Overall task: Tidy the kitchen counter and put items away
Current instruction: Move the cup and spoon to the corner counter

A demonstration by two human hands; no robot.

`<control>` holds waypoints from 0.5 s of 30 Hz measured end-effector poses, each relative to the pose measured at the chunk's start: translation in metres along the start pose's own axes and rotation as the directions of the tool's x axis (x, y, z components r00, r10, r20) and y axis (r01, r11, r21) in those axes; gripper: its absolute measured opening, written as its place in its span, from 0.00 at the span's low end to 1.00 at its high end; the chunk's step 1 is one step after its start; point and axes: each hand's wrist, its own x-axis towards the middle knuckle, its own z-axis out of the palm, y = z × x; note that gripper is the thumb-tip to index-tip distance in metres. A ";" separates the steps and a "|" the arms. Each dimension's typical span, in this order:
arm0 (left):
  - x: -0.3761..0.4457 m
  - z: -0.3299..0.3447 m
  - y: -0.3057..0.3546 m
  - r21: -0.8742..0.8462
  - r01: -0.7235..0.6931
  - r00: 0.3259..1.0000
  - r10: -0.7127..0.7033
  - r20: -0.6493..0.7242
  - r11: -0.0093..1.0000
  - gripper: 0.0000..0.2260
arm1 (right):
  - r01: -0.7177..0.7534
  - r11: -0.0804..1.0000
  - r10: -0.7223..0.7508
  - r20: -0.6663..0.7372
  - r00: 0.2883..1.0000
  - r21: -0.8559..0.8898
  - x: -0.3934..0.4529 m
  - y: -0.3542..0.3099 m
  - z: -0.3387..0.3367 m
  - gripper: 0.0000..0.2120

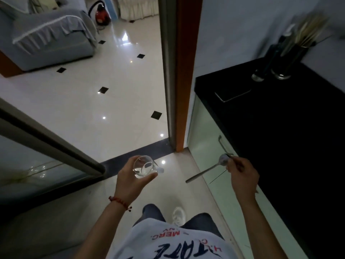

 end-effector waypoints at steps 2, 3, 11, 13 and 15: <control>0.027 0.010 0.015 0.010 -0.029 0.999 0.029 0.046 1.000 0.21 | 0.007 1.000 -0.006 -0.049 0.999 0.026 0.019 -0.006 -0.003 0.07; 0.041 0.016 0.021 0.018 -0.046 0.996 0.045 0.076 0.999 0.22 | 0.013 0.999 -0.010 -0.090 0.996 0.035 0.027 -0.009 -0.005 0.10; 0.162 0.085 0.086 -0.025 -0.177 0.939 0.177 0.297 0.984 0.20 | -0.130 0.991 0.135 -0.388 0.912 0.039 0.090 -0.009 -0.028 0.12; 0.196 0.108 0.102 -0.046 -0.199 0.915 0.202 0.350 0.979 0.19 | -0.168 0.984 0.179 -0.449 0.875 0.065 0.111 -0.011 -0.031 0.06; 0.230 0.128 0.124 -0.056 -0.234 0.878 0.235 0.418 0.971 0.19 | -0.204 0.976 0.213 -0.520 0.827 0.076 0.133 -0.018 -0.032 0.03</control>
